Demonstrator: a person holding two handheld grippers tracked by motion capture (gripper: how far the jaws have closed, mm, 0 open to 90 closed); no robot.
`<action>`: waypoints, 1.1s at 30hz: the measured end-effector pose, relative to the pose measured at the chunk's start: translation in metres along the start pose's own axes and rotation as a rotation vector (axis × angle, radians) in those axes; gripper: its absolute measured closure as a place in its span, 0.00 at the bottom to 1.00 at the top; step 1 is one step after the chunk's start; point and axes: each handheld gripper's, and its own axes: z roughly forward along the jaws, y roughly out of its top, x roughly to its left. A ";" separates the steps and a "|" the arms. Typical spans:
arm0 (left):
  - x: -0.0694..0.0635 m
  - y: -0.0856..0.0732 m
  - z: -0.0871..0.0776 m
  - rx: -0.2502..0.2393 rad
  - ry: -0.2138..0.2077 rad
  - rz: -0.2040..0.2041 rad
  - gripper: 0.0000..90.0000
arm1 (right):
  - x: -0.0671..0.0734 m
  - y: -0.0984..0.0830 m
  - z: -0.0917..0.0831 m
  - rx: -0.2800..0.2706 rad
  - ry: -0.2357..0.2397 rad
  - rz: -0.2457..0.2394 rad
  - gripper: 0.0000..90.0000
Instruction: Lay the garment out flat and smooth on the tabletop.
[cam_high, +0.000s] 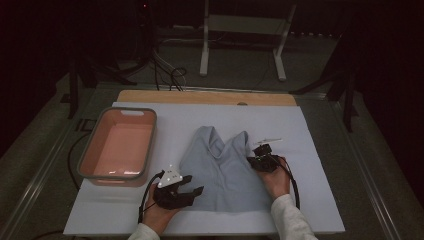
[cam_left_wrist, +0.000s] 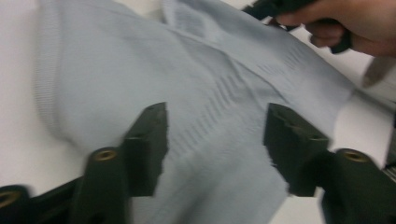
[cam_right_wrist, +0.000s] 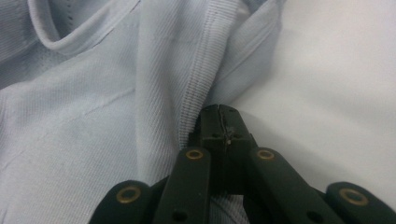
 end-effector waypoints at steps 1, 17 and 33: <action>-0.001 -0.001 0.002 0.011 0.000 0.007 0.52 | -0.001 0.000 -0.001 -0.006 -0.001 0.000 1.00; -0.004 -0.006 0.010 0.078 0.008 0.012 0.48 | -0.004 0.030 -0.002 -0.092 -0.061 0.050 0.62; -0.010 -0.020 0.017 0.182 -0.027 0.028 0.55 | -0.016 0.060 0.019 -0.021 -0.079 0.147 0.96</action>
